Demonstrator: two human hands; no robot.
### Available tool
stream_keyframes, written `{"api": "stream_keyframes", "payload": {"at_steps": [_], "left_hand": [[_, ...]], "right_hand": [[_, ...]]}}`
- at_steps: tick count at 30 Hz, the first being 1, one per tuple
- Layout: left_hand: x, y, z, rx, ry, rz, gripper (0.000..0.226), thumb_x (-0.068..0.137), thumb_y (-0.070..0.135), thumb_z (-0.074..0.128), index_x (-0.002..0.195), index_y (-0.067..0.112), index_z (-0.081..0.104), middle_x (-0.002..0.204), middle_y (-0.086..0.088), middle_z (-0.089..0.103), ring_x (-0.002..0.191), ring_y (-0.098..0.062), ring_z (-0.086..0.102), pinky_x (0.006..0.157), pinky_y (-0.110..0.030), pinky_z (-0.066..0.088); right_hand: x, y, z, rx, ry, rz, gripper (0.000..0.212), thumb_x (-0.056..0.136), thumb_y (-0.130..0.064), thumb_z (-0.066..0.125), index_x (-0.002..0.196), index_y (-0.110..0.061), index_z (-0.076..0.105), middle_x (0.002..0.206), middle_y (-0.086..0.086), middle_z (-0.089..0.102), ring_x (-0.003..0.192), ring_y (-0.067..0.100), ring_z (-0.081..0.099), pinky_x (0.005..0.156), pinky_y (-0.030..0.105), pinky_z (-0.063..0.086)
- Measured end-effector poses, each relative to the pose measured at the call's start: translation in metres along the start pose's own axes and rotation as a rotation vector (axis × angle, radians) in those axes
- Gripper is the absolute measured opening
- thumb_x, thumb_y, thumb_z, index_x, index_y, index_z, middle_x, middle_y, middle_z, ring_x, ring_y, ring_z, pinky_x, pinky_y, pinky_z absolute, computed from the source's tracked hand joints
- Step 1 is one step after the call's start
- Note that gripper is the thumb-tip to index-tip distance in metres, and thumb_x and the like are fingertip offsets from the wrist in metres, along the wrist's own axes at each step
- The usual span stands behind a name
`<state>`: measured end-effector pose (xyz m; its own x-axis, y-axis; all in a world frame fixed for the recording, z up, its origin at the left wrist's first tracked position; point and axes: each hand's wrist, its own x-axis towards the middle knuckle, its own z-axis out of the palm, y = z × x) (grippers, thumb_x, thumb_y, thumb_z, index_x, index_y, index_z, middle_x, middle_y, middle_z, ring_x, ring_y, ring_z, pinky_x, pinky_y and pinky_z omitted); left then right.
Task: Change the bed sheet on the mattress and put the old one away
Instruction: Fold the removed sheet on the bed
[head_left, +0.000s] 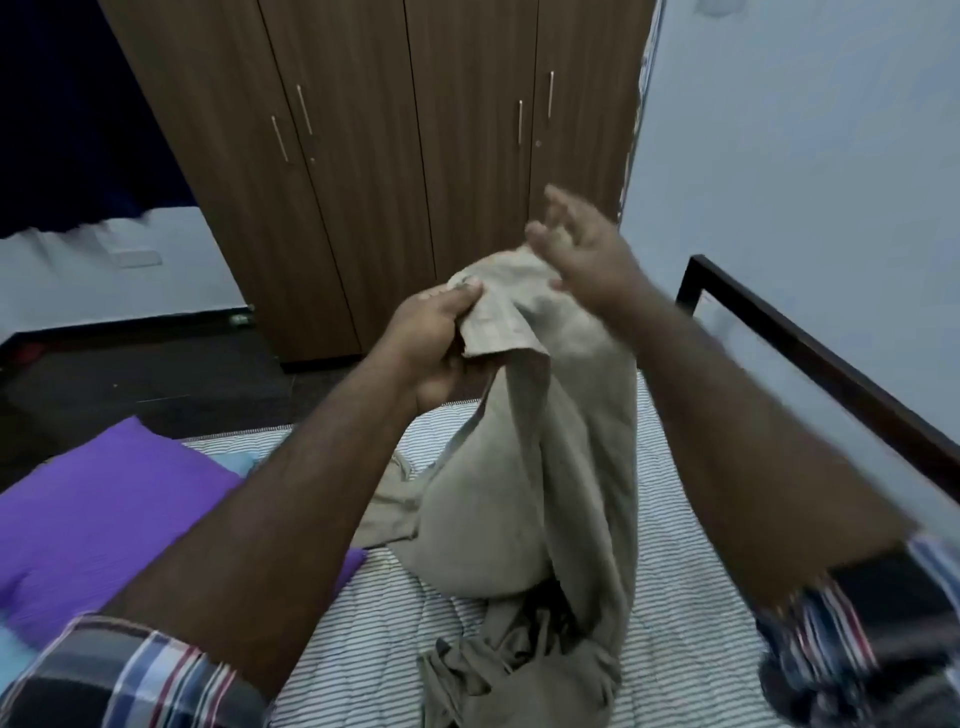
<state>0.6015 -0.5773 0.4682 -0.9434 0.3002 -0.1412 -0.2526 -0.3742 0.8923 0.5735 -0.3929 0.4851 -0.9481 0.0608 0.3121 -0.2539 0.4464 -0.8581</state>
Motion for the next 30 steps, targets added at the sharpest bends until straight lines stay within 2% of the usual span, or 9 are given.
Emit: {"api": "stream_keyframes", "payload": {"at_steps": [5, 8, 12, 14, 16, 19, 22, 25, 30], "left_hand": [[0.010, -0.021, -0.005, 0.054, 0.027, -0.059, 0.016, 0.102, 0.013, 0.051, 0.096, 0.006, 0.064, 0.090, -0.016, 0.068, 0.079, -0.028, 0.069, 0.072, -0.047, 0.062], [0.015, -0.028, -0.010, 0.062, 0.055, -0.102, 0.009, 0.098, 0.007, 0.056, 0.100, 0.003, 0.064, 0.084, -0.014, 0.066, 0.076, -0.026, 0.067, 0.079, -0.047, 0.059], [0.013, -0.031, -0.032, 0.086, 0.190, -0.076, 0.008, 0.098, 0.006, 0.059, 0.103, 0.005, 0.064, 0.093, -0.013, 0.068, 0.077, -0.020, 0.069, 0.079, -0.041, 0.060], [0.007, -0.033, -0.051, 0.172, 0.160, -0.037, 0.036, 0.094, 0.016, 0.069, 0.127, 0.013, 0.056, 0.110, -0.009, 0.065, 0.081, -0.013, 0.069, 0.082, -0.041, 0.060], [0.001, -0.037, -0.070, 0.541, 0.002, 0.083, 0.085, 0.078, 0.035, 0.085, 0.148, 0.040, 0.036, 0.144, 0.002, 0.045, 0.113, -0.009, 0.061, 0.092, -0.039, 0.055], [0.002, -0.052, -0.074, 1.101, -0.318, 0.319, 0.117, 0.066, 0.045, 0.089, 0.151, 0.058, 0.010, 0.163, 0.018, 0.014, 0.149, -0.005, 0.022, 0.115, -0.031, 0.030], [0.017, -0.064, -0.067, 0.725, -0.324, 0.325, 0.075, 0.080, 0.021, 0.079, 0.145, 0.036, 0.045, 0.144, 0.002, 0.055, 0.129, -0.007, 0.053, 0.104, -0.030, 0.045], [0.023, -0.059, -0.075, 0.573, -0.158, 0.310, 0.011, 0.094, 0.010, 0.068, 0.100, 0.017, 0.074, 0.088, 0.004, 0.075, 0.081, -0.009, 0.066, 0.076, -0.037, 0.053], [0.003, -0.038, -0.073, 0.541, -0.173, 0.452, 0.016, 0.097, 0.020, 0.065, 0.087, 0.016, 0.077, 0.071, -0.003, 0.072, 0.070, -0.015, 0.063, 0.064, -0.040, 0.052]], "right_hand": [[-0.110, 0.045, 0.052, 0.181, -0.133, 0.033, 0.047, 0.087, -0.034, 0.077, 0.130, -0.030, 0.059, 0.114, -0.021, 0.068, 0.105, -0.006, 0.062, 0.087, 0.017, 0.050], [-0.127, 0.073, 0.066, 0.086, 0.077, 0.131, 0.016, 0.093, -0.020, 0.066, 0.100, -0.034, 0.067, 0.082, -0.021, 0.068, 0.080, -0.009, 0.062, 0.068, 0.020, 0.044], [-0.123, 0.079, 0.055, 0.099, 0.224, 0.131, 0.030, 0.093, -0.010, 0.056, 0.101, -0.035, 0.071, 0.096, -0.020, 0.071, 0.094, -0.004, 0.064, 0.078, 0.016, 0.049], [-0.114, 0.076, 0.049, 0.011, 0.222, 0.111, 0.030, 0.092, -0.008, 0.056, 0.105, -0.029, 0.074, 0.101, -0.016, 0.072, 0.098, -0.001, 0.064, 0.083, 0.021, 0.051], [-0.101, 0.070, 0.048, -0.063, 0.185, 0.122, 0.023, 0.093, -0.011, 0.059, 0.103, -0.025, 0.075, 0.097, -0.014, 0.073, 0.094, 0.001, 0.065, 0.083, 0.027, 0.053], [-0.084, 0.049, 0.060, -0.061, 0.034, 0.086, 0.010, 0.093, -0.020, 0.064, 0.095, -0.021, 0.074, 0.090, -0.009, 0.072, 0.087, 0.008, 0.067, 0.080, 0.032, 0.053], [-0.074, 0.031, 0.070, 0.054, -0.009, 0.059, 0.005, 0.090, -0.017, 0.070, 0.088, -0.021, 0.070, 0.081, -0.004, 0.072, 0.072, 0.009, 0.065, 0.071, 0.032, 0.053], [-0.078, 0.035, 0.064, -0.268, 0.146, -0.041, 0.003, 0.087, -0.022, 0.074, 0.088, -0.022, 0.071, 0.076, -0.014, 0.067, 0.073, 0.001, 0.060, 0.069, 0.018, 0.046], [-0.115, 0.077, 0.069, -0.584, 0.187, -0.043, 0.021, 0.085, -0.008, 0.061, 0.103, -0.016, 0.069, 0.095, 0.001, 0.068, 0.090, 0.020, 0.059, 0.073, 0.026, 0.040]]}}
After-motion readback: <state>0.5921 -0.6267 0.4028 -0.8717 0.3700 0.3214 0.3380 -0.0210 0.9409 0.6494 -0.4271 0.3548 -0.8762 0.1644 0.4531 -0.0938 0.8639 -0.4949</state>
